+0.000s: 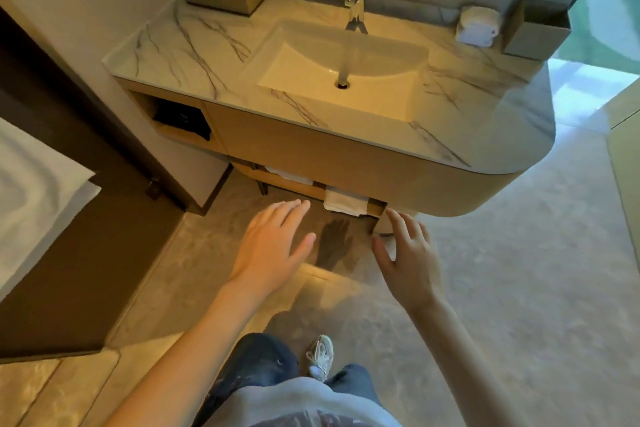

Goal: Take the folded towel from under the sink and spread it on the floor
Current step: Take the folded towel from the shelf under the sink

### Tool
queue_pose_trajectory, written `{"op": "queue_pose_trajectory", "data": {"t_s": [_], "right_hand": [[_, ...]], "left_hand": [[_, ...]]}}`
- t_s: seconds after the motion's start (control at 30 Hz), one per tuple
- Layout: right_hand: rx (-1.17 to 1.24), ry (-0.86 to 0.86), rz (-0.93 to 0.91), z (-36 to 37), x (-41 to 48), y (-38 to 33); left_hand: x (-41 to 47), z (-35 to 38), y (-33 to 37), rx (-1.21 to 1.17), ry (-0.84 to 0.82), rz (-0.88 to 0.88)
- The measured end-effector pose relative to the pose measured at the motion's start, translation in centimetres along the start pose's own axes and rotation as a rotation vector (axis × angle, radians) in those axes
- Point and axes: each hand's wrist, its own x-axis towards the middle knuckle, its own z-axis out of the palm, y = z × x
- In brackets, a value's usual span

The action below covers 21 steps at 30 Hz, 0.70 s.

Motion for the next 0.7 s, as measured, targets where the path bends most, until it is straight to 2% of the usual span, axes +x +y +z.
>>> {"op": "queue_pose_trajectory", "data": {"t_s": [0.2, 0.4, 0.53, 0.7], "right_hand": [[-0.015, 0.033, 0.051, 2.2, 3.2, 0.0], [0.001, 0.044, 0.104, 6.4, 5.9, 0.0], [0.029, -0.001, 0.136, 11.3, 7.5, 1.8], [0.014, -0.061, 0.141, 21.5, 9.8, 7.0]], "left_hand": [[4.4, 0.6, -1.2, -0.012, -0.043, 0.058], [9.2, 3.0, -4.1, -0.023, -0.155, 0.128], [12.0, 7.5, -6.5, -0.051, -0.182, 0.146], [15.9, 17.7, -11.1, -0.072, -0.202, 0.173]]}}
